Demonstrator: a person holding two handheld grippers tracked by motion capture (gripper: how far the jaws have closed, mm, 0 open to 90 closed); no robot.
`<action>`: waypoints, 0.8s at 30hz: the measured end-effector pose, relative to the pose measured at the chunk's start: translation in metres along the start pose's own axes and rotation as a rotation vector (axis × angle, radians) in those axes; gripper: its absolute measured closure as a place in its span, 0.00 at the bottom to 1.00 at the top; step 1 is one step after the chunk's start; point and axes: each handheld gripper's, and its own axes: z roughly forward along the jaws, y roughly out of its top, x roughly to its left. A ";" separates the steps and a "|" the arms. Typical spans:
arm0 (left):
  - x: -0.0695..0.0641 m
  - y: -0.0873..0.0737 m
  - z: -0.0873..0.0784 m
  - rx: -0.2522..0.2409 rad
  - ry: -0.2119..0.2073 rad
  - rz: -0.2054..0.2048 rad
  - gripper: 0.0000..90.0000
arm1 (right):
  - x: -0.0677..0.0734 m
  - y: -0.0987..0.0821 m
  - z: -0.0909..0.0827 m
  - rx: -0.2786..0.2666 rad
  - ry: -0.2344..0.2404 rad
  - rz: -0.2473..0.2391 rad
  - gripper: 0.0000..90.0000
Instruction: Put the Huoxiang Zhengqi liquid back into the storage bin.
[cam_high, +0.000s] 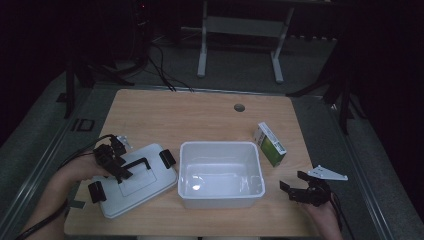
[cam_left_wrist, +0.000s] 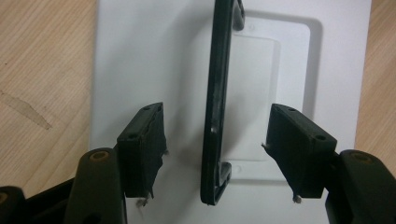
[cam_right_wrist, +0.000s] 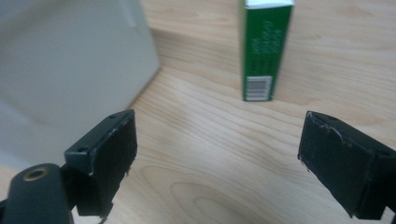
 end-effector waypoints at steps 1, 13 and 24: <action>0.000 0.000 0.000 0.001 -0.002 0.000 0.42 | -0.001 0.002 0.001 0.017 -0.005 0.012 0.13; -0.001 0.001 -0.001 -0.001 -0.007 0.003 0.42 | -0.013 0.034 0.003 0.074 -0.052 0.057 0.17; -0.001 0.000 0.001 0.010 -0.013 0.003 0.42 | -0.022 0.061 0.019 0.149 -0.055 0.026 0.19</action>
